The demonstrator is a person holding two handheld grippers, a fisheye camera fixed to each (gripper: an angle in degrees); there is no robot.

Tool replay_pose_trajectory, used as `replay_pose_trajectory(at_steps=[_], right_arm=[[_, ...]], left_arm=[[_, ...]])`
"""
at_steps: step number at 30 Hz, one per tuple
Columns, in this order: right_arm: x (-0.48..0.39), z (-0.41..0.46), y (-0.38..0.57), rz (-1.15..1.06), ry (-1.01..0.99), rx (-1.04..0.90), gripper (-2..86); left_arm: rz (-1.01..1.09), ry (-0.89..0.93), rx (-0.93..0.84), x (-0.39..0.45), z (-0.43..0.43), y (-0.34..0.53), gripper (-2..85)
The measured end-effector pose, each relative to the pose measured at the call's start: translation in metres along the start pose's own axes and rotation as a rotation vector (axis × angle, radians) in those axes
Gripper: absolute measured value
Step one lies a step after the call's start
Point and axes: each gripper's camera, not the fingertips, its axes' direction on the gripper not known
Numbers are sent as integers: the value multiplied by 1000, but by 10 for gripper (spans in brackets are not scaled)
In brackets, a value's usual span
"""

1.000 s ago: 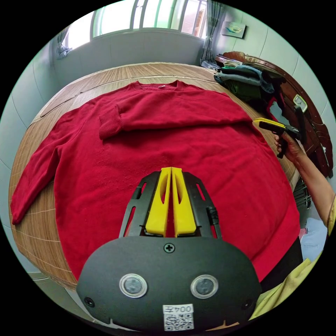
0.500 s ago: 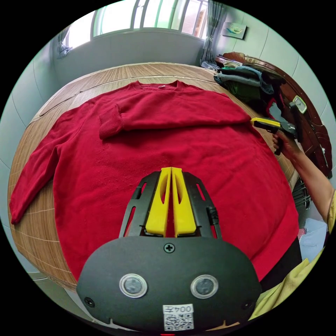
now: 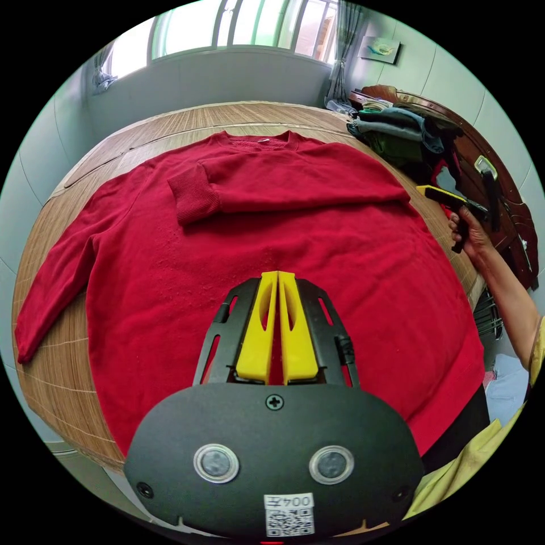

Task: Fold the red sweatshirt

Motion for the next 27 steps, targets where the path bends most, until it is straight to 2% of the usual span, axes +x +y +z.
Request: replay_pose_trajectory(at_steps=[3,6,8,14,20,27], right_arm=[[-25,13,-3,-56,-2,-51,98],[-39,44,2,-82,35,-180,116],[-45,37,5,-75,70,-153,114],[-43,-13,35,1,-3,-49,112],[-61,-33,90,67,-123,-82,107],[-103,-14,115,35,-70,-174,117]], left_arm=[[-1,1,0,2,0,0,6],[-2,3,0,3,0,-1,6],[-4,8,0,4,0,-1,6],[-6,12,2,7,0,-1,6],[-7,14,2,10,-1,0,6],[-12,24,1,11,-3,2,7]])
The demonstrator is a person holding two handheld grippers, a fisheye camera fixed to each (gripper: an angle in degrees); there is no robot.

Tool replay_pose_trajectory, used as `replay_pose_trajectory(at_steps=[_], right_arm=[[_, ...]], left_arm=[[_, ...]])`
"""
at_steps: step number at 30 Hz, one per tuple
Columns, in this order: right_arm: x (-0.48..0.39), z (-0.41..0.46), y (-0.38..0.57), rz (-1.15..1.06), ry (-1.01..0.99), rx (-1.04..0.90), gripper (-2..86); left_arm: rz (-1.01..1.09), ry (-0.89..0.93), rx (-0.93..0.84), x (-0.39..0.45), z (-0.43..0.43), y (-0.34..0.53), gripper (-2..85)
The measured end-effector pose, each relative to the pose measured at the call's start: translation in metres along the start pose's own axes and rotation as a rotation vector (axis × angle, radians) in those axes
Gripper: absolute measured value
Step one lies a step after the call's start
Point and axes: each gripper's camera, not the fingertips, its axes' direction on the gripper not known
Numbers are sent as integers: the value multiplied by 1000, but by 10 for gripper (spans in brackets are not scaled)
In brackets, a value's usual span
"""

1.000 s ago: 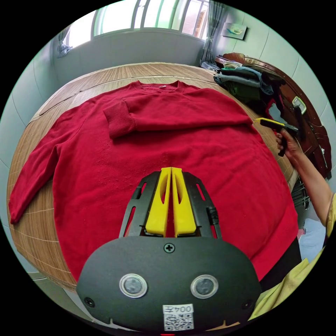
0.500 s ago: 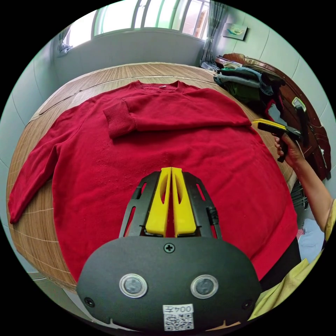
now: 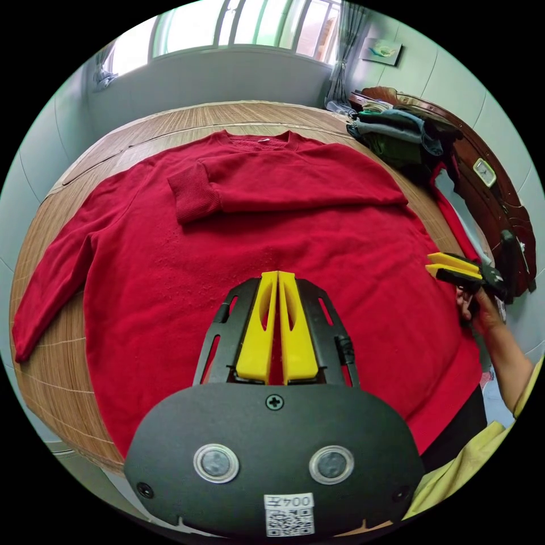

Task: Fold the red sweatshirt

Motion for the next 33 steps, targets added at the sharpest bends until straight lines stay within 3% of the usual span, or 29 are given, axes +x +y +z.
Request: replay_pose_trajectory(at_steps=[7,33], right_arm=[[-19,5,9,-36,102,17,116],[13,9,17,-20,69,29,115]], left_arm=[[-6,13,1,-1,-3,3,7],[-20,49,1,-31,-29,25,7]])
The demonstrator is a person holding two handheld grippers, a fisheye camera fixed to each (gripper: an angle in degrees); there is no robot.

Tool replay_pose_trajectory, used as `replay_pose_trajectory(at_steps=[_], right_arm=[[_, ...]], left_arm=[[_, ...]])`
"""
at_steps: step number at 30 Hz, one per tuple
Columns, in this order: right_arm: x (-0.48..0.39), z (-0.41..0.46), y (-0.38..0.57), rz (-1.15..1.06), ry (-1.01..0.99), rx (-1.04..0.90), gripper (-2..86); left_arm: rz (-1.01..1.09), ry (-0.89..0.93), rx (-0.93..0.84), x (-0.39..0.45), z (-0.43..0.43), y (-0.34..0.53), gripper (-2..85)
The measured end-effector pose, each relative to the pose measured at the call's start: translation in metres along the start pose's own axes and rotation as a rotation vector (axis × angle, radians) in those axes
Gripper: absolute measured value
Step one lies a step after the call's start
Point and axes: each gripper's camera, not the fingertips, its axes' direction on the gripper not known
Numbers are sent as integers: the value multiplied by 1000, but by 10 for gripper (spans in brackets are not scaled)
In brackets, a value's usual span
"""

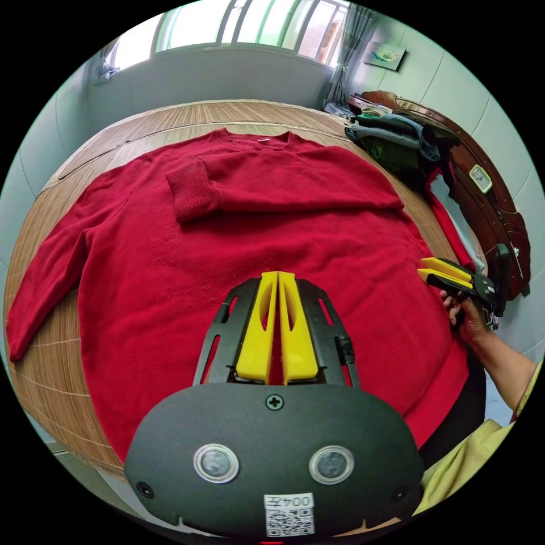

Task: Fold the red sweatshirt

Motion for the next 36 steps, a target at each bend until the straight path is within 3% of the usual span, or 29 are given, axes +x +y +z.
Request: replay_pose_trajectory(at_steps=[7,12,14,16,21,29,36], right_arm=[[26,1,-2,9,-17,1,114],[73,-3,-2,89,-178,13,104],[110,-13,5,138,-414,19,106],[134,-27,19,185,-486,25,112],[179,-75,89,329,-475,9,120],[188,-62,187,535,-567,-67,129],[193,-33,203,596,-704,-63,107]], left_arm=[[-64,122,-31,-35,-14,7,11],[-95,192,-31,-56,-60,33,23],[-99,187,39,-65,-103,67,45],[-123,154,94,-79,-140,105,72],[-299,51,162,-148,-214,231,140],[-638,421,222,-234,-199,386,200],[-696,708,280,-246,-165,417,193]])
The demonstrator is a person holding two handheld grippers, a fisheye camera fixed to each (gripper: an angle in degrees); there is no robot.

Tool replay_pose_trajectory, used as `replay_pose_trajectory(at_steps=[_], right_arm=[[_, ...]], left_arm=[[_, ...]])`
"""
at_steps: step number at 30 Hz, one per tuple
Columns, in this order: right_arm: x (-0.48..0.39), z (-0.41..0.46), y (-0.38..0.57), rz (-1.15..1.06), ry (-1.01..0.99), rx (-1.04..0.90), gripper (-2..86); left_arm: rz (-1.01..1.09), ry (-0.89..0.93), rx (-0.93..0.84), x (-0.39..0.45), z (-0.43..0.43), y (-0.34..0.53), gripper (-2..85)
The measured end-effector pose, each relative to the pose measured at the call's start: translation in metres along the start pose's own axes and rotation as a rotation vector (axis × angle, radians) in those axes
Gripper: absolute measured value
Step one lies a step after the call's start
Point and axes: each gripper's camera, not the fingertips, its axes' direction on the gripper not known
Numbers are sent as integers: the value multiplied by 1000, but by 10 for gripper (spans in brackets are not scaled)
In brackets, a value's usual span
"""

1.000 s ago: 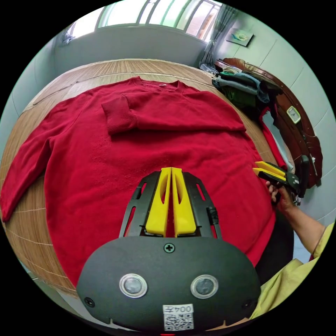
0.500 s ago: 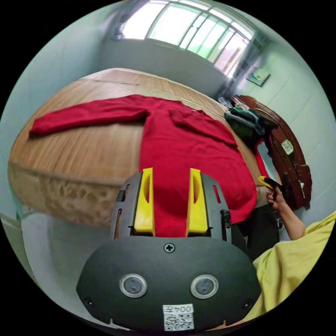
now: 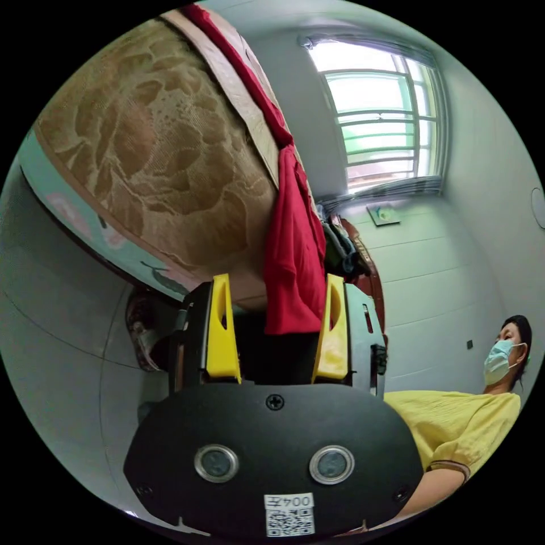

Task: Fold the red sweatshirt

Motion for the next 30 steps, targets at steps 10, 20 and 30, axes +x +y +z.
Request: replay_pose_trajectory(at_steps=[10,20,30], right_arm=[[-47,-41,-5,-130,-86,72,47],[-135,-112,0,-296,22,76,41],[-133,-105,105,-229,117,-127,45]], left_arm=[[101,-7,-22,42,-26,3,31],[316,-86,-101,154,-57,13,24],[249,-214,-241,150,-77,108,23]])
